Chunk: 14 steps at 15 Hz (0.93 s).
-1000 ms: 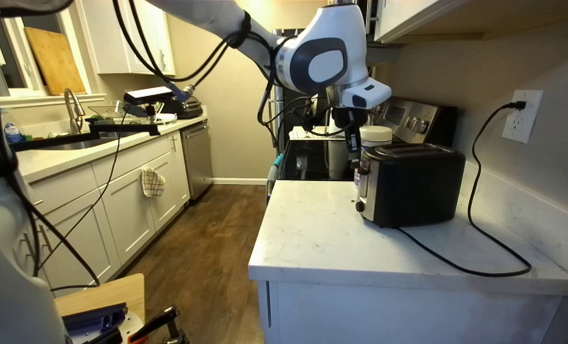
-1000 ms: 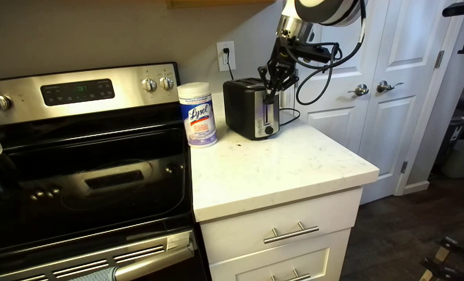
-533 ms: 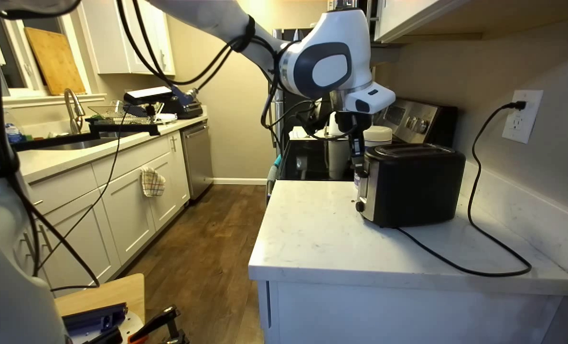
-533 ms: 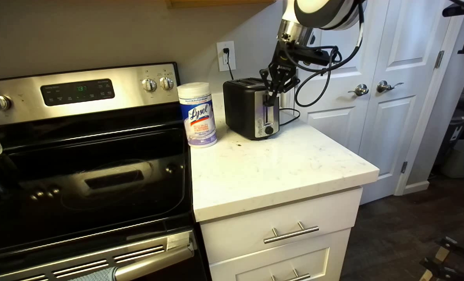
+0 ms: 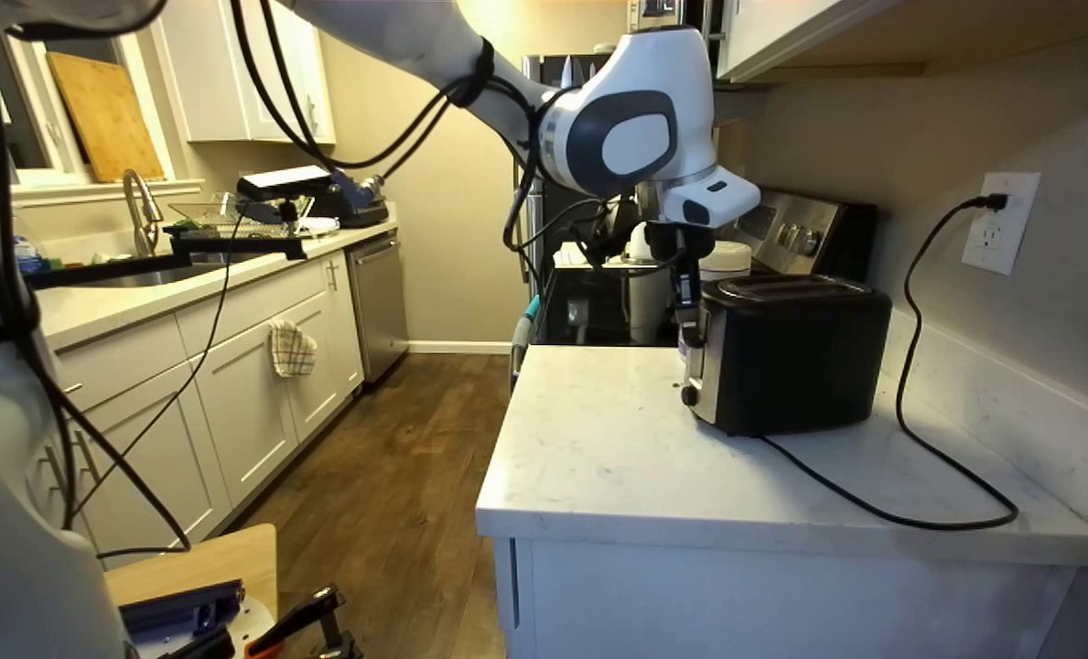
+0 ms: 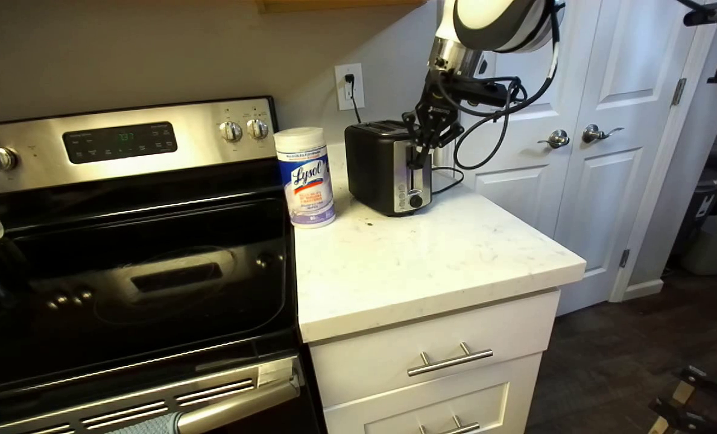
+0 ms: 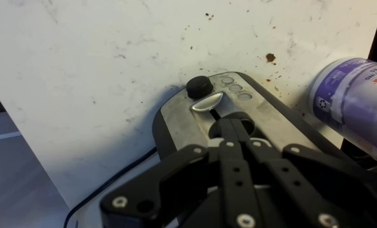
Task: Push the toaster lever down
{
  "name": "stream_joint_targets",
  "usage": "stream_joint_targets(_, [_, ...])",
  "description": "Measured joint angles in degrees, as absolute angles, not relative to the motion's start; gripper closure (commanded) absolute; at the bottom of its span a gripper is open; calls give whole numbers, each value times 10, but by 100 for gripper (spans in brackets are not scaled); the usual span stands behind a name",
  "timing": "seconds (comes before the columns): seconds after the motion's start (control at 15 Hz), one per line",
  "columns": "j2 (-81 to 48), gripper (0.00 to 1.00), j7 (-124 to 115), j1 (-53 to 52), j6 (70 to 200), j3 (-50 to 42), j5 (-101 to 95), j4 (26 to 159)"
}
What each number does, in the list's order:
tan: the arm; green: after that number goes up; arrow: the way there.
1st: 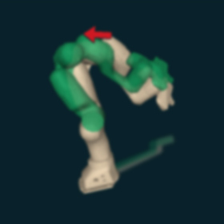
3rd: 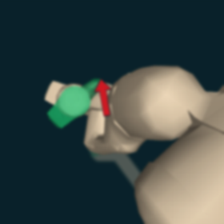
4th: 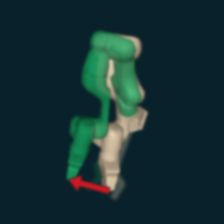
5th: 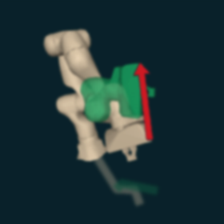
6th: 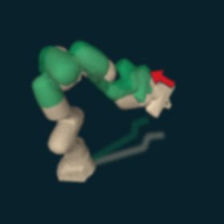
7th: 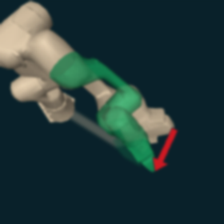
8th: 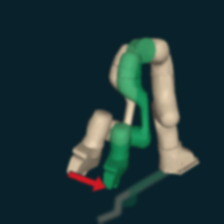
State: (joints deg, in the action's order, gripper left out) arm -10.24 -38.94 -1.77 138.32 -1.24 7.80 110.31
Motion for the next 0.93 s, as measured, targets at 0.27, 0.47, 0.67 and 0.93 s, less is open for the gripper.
stream_joint_targets(0.27, [-121,100,-389,-19,1394,-12,78,1106])
stream_joint_targets(0.47, [-139,100,-390,-21,1415,-12,78,1114])
stream_joint_targets(0.67, [-143,100,-392,-25,1428,-13,79,1122])
stream_joint_targets(0.93, [-143,100,-394,-25,1431,-14,81,1122])
